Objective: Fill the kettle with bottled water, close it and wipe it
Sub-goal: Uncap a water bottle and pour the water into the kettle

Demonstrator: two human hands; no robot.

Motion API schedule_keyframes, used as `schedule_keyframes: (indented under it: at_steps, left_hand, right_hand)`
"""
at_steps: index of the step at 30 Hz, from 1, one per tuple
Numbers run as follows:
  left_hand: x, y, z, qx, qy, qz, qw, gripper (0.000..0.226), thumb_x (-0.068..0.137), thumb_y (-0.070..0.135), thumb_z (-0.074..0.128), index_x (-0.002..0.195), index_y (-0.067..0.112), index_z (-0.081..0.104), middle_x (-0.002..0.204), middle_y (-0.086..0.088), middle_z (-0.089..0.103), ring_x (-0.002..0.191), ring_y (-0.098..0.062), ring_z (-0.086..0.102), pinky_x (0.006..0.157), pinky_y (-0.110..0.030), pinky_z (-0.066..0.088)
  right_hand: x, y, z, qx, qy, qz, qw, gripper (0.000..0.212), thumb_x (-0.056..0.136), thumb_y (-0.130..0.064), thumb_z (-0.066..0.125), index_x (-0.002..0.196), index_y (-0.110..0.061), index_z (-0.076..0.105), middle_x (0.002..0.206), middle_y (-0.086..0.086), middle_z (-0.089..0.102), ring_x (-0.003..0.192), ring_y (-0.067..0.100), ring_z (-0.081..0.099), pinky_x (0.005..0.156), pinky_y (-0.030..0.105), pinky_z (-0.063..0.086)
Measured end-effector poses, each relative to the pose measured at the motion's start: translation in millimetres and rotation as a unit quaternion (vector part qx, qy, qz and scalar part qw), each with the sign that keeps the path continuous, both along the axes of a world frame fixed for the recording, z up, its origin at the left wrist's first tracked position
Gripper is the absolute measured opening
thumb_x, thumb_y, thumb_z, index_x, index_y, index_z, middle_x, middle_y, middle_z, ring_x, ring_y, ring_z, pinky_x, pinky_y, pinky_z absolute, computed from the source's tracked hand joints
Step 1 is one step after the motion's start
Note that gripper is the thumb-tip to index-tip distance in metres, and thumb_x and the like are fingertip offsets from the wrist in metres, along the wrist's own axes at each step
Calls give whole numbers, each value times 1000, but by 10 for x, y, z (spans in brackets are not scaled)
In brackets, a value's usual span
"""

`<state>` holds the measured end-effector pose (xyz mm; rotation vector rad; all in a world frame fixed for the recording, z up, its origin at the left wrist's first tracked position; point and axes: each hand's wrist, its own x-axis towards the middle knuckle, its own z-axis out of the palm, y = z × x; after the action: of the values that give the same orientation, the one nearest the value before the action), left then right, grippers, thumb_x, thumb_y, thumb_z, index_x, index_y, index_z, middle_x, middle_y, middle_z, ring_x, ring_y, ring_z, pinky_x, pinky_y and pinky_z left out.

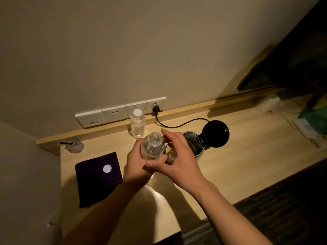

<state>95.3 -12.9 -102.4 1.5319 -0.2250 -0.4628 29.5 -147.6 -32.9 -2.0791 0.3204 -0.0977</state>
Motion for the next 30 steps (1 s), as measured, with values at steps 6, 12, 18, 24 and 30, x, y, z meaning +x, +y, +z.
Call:
schedule_keyframes:
  at_steps: [6, 12, 18, 24, 30]
  left_hand:
    - [63, -40, 33, 110, -95, -50, 988, 58, 66, 32, 93, 110, 49, 57, 107, 37, 68, 101, 11, 66, 78, -2, 49]
    - [80, -121, -46, 129, -257, -100, 952, 53, 70, 40, 80, 111, 13, 60, 93, 11, 68, 87, -1, 67, 81, -10, 53]
    - [125, -207, -148, 172, -339, -160, 911, 54, 77, 38, 80, 103, -6, 62, 89, -13, 67, 75, -28, 66, 67, -44, 58]
    - [195, -279, -109, 205, -162, -192, 946, 49, 64, 53, 85, 104, 46, 58, 99, 22, 69, 92, 3, 67, 70, -14, 52]
    - [262, -292, -42, 216, -112, -208, 947, 72, 59, 54, 89, 123, 39, 61, 117, 19, 71, 111, 2, 65, 94, -22, 49]
  right_hand:
    - [-764, -385, -625, -146, -66, -171, 972, 74, 83, -70, 63, 143, -29, 47, 136, -10, 51, 127, -3, 46, 107, 14, 36]
    - [-1152, -649, -1702, -296, 159, -153, 929, 96, 85, -75, 46, 159, -17, 27, 168, 9, 29, 154, 27, 30, 121, 46, 36]
    - [-1115, -751, -2228, -317, 206, -133, 916, 98, 88, -73, 51, 159, -9, 28, 167, 15, 32, 155, 32, 30, 121, 51, 37]
    - [-1042, -770, -2293, -362, 205, -117, 902, 101, 91, -80, 35, 158, -4, 34, 165, 20, 35, 154, 33, 33, 121, 48, 34]
    - [-1095, -755, -2313, -361, 185, -111, 907, 94, 92, -66, 51, 157, 1, 37, 166, 20, 33, 156, 31, 29, 124, 48, 31]
